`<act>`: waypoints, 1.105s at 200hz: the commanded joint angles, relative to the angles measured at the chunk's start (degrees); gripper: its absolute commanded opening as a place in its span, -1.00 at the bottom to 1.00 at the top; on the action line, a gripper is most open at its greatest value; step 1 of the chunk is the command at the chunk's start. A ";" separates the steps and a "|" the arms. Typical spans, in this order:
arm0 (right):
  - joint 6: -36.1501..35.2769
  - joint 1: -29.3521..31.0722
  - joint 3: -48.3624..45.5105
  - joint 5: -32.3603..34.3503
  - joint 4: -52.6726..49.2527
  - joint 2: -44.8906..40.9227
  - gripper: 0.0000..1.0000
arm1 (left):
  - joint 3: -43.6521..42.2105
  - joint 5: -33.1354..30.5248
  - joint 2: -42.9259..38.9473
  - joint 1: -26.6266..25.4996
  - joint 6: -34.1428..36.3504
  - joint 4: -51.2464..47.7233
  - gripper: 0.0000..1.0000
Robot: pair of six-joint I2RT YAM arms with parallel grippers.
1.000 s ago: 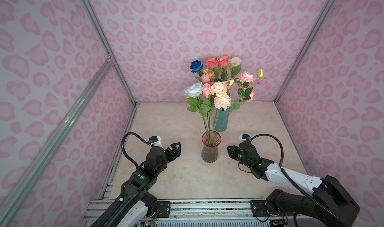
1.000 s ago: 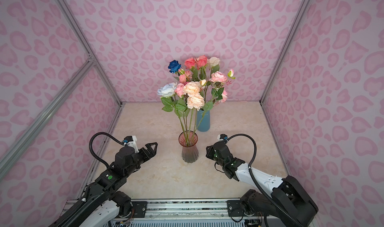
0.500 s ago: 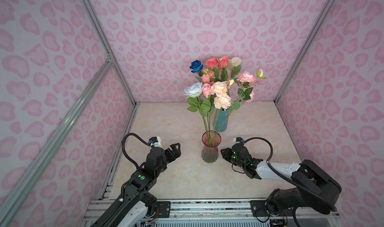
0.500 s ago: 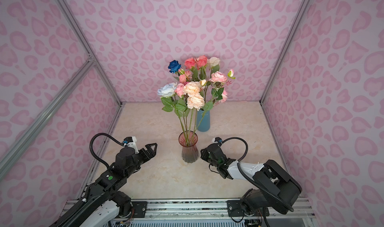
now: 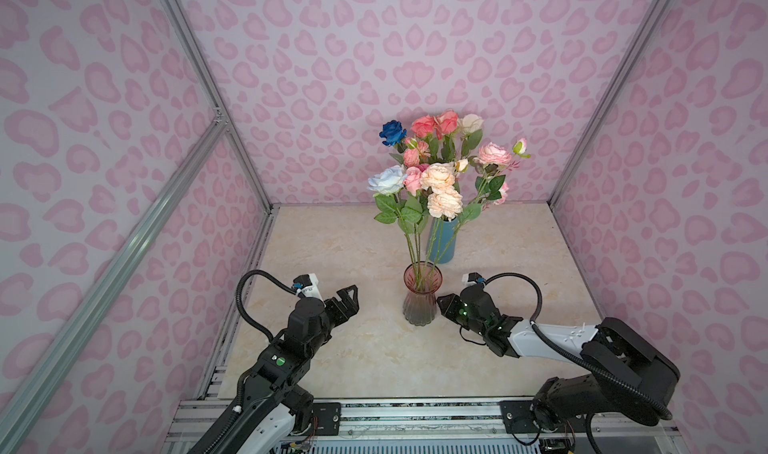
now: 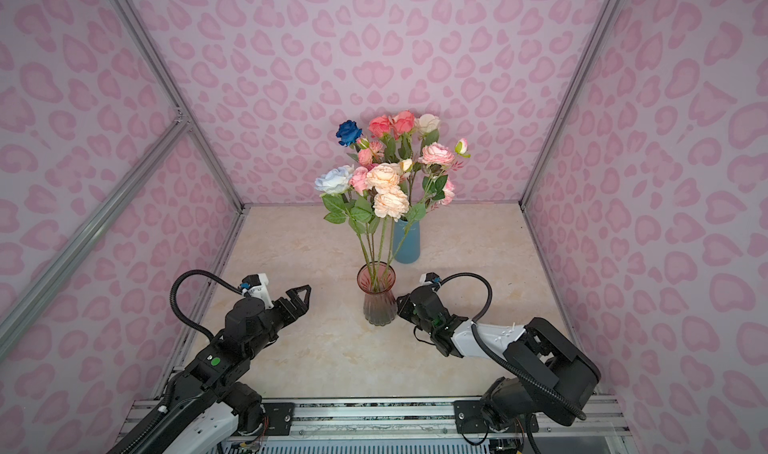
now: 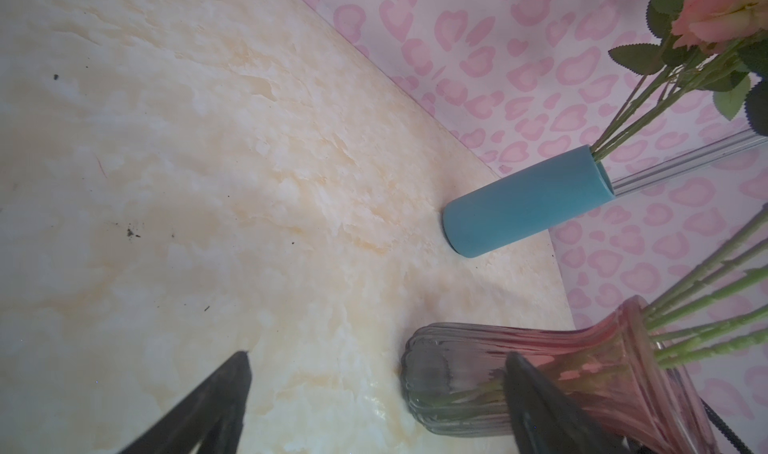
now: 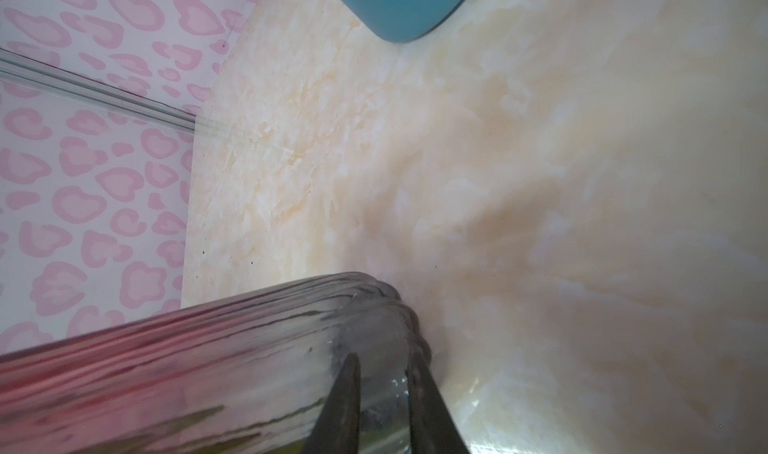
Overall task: Arrange the flowers into the vase
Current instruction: 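Open the right gripper and draw it back beside the pink vase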
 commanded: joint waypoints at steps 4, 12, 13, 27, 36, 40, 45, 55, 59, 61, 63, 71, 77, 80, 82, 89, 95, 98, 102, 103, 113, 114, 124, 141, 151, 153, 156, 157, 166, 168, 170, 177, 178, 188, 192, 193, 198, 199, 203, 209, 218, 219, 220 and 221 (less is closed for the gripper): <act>-0.54 1.02 0.71 -0.43 1.28 1.33 -0.56 | -0.08 -0.89 -0.24 0.06 0.46 -0.32 0.91; -0.47 1.17 0.91 -0.43 1.28 1.62 -0.56 | 0.14 -0.76 -0.16 0.06 0.49 -0.41 0.91; -0.46 1.15 0.95 -0.43 1.29 1.64 -0.56 | 0.12 -0.74 -0.16 0.06 0.50 -0.47 0.91; -0.49 1.19 0.81 0.04 1.26 1.50 -0.56 | 0.35 -0.50 -0.15 0.10 0.49 -0.75 0.91; -0.72 1.13 0.97 0.38 0.81 1.30 -0.56 | 0.32 -0.45 -0.23 0.06 0.47 -0.85 0.91; -0.80 1.28 0.99 0.51 0.61 1.22 -0.56 | 0.25 -0.50 -0.25 0.06 0.42 -0.83 0.91; -0.88 1.22 1.07 0.36 0.59 1.24 -0.56 | 0.19 -0.54 -0.33 0.01 0.47 -0.87 0.91; -1.01 1.24 1.33 -0.04 0.54 1.58 -0.56 | -0.03 -0.54 -0.50 0.06 0.32 -0.79 0.91; -0.91 1.26 1.41 -0.15 0.76 1.66 -0.56 | -0.11 -0.54 -0.51 0.06 0.27 -0.80 0.91; -0.94 1.30 1.42 -0.23 0.84 1.79 -0.56 | -0.09 -0.54 -0.51 0.06 0.31 -0.84 0.91; -0.90 1.30 1.43 -0.32 0.86 1.82 -0.56 | -0.15 -0.54 -0.51 0.06 0.32 -0.80 0.91; -0.86 1.42 1.43 -0.43 1.27 2.22 -0.57 | -0.14 -0.59 -0.47 0.05 0.30 -0.76 0.91; -0.73 1.60 1.43 -0.52 1.54 2.53 -0.56 | -0.15 -0.63 -0.51 0.06 0.32 -0.79 0.91; -0.72 1.57 1.43 -0.56 1.67 2.67 -0.56 | -0.10 -0.71 -0.51 0.00 0.32 -0.67 0.91; -0.67 1.64 1.47 -0.60 1.73 2.81 -0.56 | -0.10 -0.72 -0.47 0.05 0.32 -0.70 0.91; -0.54 1.73 1.51 -0.82 2.02 3.15 -0.57 | -0.04 -0.72 -0.43 0.06 0.32 -0.66 0.91; -0.37 1.75 1.60 -1.03 2.20 3.46 -0.56 | 0.06 -0.72 -0.35 0.05 0.30 -0.66 0.91; -0.29 1.70 1.65 -1.11 2.33 3.57 -0.57 | 0.09 -0.67 -0.32 0.06 0.27 -0.70 0.91; -0.28 1.82 1.71 -1.30 2.35 3.67 -0.56 | 0.19 -0.63 -0.29 0.06 0.39 -0.76 0.91; -0.32 1.83 1.70 -1.39 2.36 3.72 -0.56 | 0.23 -0.63 -0.31 0.06 0.40 -0.78 0.91; -0.28 1.83 1.71 -1.33 2.49 3.82 -0.56 | 0.32 -0.61 -0.21 0.06 0.48 -0.79 0.91; -0.27 1.83 1.70 -1.32 2.56 3.84 -0.56 | 0.34 -0.62 -0.23 0.06 0.53 -0.84 0.91; -0.19 1.81 1.60 -1.06 2.51 3.68 -0.57 | 0.30 -0.72 -0.25 0.06 0.65 -0.82 0.91; -0.40 1.79 1.77 -0.85 1.76 3.40 -0.56 | 0.30 -0.81 -0.17 0.06 0.63 -0.80 0.91; -0.36 1.99 1.87 -1.15 1.97 3.63 -0.56 | 0.30 -0.81 -0.08 0.06 0.67 -0.62 0.91; -0.36 2.00 1.87 -1.32 2.13 3.73 -0.56 | 0.24 -0.81 -0.03 0.06 0.67 -0.60 0.91; -0.43 2.01 1.80 -1.42 2.28 3.82 -0.57 | 0.26 -0.81 0.08 0.05 0.72 -0.50 0.91; -0.44 2.03 1.85 -1.51 2.36 3.89 -0.56 | 0.22 -0.81 0.13 0.05 0.74 -0.47 0.91; -0.38 2.09 1.95 -1.79 2.61 4.31 -0.56 | 0.26 -0.89 0.33 0.05 0.84 -0.43 0.91; -0.37 2.10 1.95 -1.80 2.68 4.36 -0.56 | 0.27 -0.89 0.47 0.04 0.85 -0.42 0.91; -0.36 2.10 1.93 -1.90 2.77 4.53 -0.56 | 0.27 -0.96 0.48 0.05 0.85 -0.39 0.91; -0.07 2.06 2.02 -2.03 3.04 4.91 -0.56 | 0.38 -1.00 0.66 0.02 0.92 -0.33 0.91; -0.04 2.08 1.99 -2.07 3.09 5.00 -0.57 | 0.42 -0.99 0.69 0.04 0.93 -0.34 0.91; 0.34 2.10 1.87 -2.57 4.08 5.37 -0.57 | 0.64 -0.84 0.96 0.04 0.91 -0.42 0.91; 0.48 2.10 1.87 -2.70 4.31 5.42 -0.56 | 0.77 -0.72 1.06 0.06 0.98 -0.44 0.91; 0.50 2.10 1.91 -2.75 4.39 5.43 -0.56 | 0.83 -0.72 1.11 0.06 1.00 -0.40 0.91; 0.52 2.05 2.07 -2.88 4.42 5.52 -0.56 | 0.96 -0.59 1.28 0.04 1.11 -0.43 0.91; 0.47 2.08 2.10 -2.89 4.40 5.52 -0.56 | 0.93 -0.57 1.26 0.05 1.15 -0.39 0.91; 0.41 2.10 2.20 -2.85 4.24 5.43 -0.57 | 0.92 -0.58 1.25 0.06 1.23 -0.41 0.91; 0.26 2.09 2.38 -2.45 3.76 5.31 -0.57 | 1.02 -0.67 1.33 0.06 1.24 -0.46 0.91; -0.02 2.01 2.57 -1.82 2.97 4.95 -0.56 | 1.04 -0.72 1.33 0.01 1.34 -0.47 0.91; -0.06 2.01 2.57 -1.83 2.89 4.93 -0.56 | 1.01 -0.72 1.33 0.04 1.31 -0.50 0.91; -0.08 1.97 2.57 -1.79 2.84 4.87 -0.56 | 1.04 -0.72 1.33 0.05 1.34 -0.51 0.91; -0.09 1.90 2.61 -1.77 2.78 4.80 -0.56 | 1.01 -0.72 1.33 0.05 1.32 -0.52 0.91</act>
